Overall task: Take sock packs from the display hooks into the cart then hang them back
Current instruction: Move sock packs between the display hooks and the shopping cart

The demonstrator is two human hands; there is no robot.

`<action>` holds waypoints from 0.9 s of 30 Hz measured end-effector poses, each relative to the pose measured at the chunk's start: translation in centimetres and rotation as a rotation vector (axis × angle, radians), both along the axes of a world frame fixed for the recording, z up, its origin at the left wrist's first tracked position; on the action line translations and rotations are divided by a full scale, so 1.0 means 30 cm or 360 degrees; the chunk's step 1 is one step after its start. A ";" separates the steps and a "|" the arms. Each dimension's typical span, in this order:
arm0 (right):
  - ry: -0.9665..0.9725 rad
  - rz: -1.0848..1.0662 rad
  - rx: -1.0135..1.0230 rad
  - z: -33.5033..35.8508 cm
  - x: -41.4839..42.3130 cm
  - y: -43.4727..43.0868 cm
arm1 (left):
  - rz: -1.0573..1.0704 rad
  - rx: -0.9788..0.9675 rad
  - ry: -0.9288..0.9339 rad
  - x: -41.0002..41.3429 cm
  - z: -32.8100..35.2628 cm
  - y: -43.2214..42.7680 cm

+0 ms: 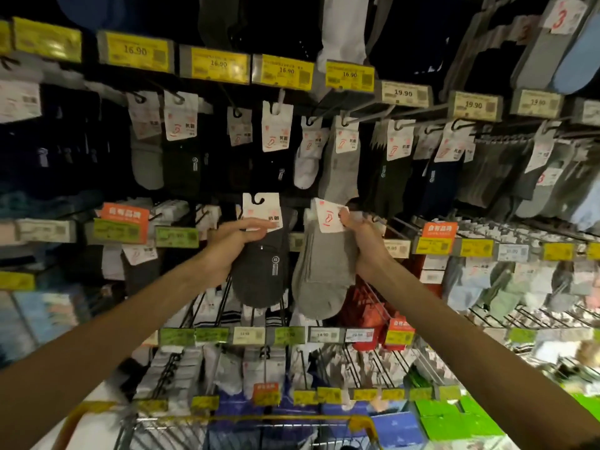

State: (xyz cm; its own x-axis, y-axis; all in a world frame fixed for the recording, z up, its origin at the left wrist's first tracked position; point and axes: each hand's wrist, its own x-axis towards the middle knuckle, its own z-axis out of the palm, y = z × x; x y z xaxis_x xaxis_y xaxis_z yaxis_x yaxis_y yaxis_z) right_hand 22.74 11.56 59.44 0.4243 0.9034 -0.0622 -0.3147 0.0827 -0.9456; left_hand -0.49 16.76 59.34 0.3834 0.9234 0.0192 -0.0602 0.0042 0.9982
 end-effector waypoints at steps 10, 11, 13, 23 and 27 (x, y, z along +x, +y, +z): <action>-0.0058 0.0138 -0.0186 -0.302 -0.211 -0.090 | 0.0110 -0.0491 0.0044 -0.117 -0.316 -0.154; -0.0042 0.0143 -0.0186 -0.319 -0.227 -0.093 | 0.0114 -0.0505 0.0047 -0.132 -0.329 -0.158; -0.0012 0.0158 -0.0192 -0.352 -0.252 -0.099 | 0.0119 -0.0557 0.0051 -0.165 -0.354 -0.164; -0.0037 0.0089 -0.0233 -0.393 -0.313 -0.086 | 0.0096 -0.0553 0.0094 -0.192 -0.377 -0.113; -0.0054 0.0028 -0.0197 -0.391 -0.294 -0.047 | 0.0046 -0.0467 0.0158 -0.146 -0.393 -0.079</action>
State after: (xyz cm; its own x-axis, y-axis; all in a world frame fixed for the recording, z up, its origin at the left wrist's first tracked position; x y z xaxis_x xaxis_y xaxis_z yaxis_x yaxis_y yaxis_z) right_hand 13.91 10.15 47.70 0.4123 0.8970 -0.1597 -0.2830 -0.0406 -0.9583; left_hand -4.87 14.40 47.56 0.3436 0.8944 -0.2863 0.0333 0.2931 0.9555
